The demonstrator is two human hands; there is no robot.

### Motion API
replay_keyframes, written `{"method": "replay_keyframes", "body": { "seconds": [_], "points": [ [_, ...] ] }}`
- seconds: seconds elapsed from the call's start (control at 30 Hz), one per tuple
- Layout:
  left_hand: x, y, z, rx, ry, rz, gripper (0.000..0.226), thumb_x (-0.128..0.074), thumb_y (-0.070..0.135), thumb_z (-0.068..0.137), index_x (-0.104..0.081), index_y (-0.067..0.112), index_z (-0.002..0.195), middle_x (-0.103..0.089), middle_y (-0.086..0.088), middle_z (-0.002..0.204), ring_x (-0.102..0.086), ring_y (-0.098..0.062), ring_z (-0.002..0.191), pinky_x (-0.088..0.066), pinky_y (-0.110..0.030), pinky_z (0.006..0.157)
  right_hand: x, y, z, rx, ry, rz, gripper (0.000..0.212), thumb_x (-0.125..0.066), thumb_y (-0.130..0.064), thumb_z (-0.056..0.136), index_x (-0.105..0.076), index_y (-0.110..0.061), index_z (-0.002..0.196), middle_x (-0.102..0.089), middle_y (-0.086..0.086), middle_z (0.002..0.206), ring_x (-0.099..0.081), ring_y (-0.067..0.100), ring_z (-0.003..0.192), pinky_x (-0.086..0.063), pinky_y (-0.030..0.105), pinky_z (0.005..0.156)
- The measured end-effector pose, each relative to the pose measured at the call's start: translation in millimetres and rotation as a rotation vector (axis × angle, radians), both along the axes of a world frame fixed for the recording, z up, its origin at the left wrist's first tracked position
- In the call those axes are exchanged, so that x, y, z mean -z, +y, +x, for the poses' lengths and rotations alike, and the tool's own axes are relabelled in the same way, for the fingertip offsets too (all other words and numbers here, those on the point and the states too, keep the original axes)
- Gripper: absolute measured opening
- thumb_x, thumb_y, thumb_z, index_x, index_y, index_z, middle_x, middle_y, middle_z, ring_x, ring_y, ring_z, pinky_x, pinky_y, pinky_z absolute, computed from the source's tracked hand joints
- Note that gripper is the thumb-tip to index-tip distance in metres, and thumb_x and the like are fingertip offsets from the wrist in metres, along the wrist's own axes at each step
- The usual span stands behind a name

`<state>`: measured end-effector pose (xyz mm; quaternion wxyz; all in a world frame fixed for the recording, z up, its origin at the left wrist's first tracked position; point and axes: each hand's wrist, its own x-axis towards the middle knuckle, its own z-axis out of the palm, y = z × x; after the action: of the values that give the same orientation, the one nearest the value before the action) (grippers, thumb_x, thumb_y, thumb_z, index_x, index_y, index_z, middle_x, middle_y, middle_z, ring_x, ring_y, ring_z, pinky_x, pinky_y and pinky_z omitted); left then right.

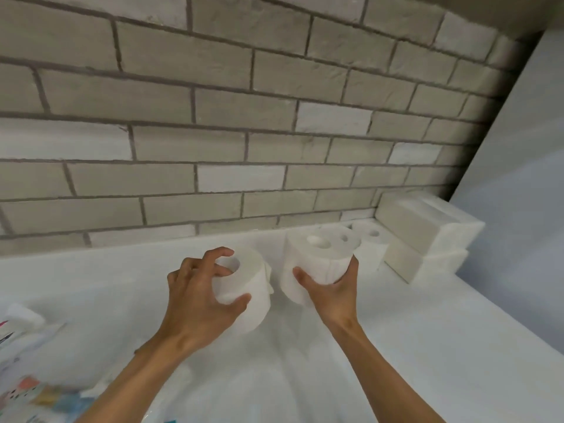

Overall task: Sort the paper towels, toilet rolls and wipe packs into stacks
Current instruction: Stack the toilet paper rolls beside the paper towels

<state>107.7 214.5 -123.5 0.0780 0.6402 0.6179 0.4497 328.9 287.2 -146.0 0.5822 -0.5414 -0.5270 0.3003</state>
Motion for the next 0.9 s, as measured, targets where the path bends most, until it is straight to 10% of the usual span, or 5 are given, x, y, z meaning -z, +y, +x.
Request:
{"method": "replay_keyframes", "body": {
  "seconds": [0.9],
  "points": [
    [-15.1, 131.6, 173.2, -0.009, 0.219, -0.039, 0.061, -0.081, 0.044, 0.066, -0.041, 0.044, 0.113, -0.059, 0.026, 0.099, -0.028, 0.022, 0.102, -0.016, -0.017, 0.093, 6.2, 225.2, 178.7, 0.208, -0.118, 0.085, 0.113, -0.092, -0.041, 0.056, -0.025, -0.018, 0.145, -0.040, -0.001, 0.143, -0.042, 0.017, 0.131, -0.031, 0.020, 0.103]
  ]
}}
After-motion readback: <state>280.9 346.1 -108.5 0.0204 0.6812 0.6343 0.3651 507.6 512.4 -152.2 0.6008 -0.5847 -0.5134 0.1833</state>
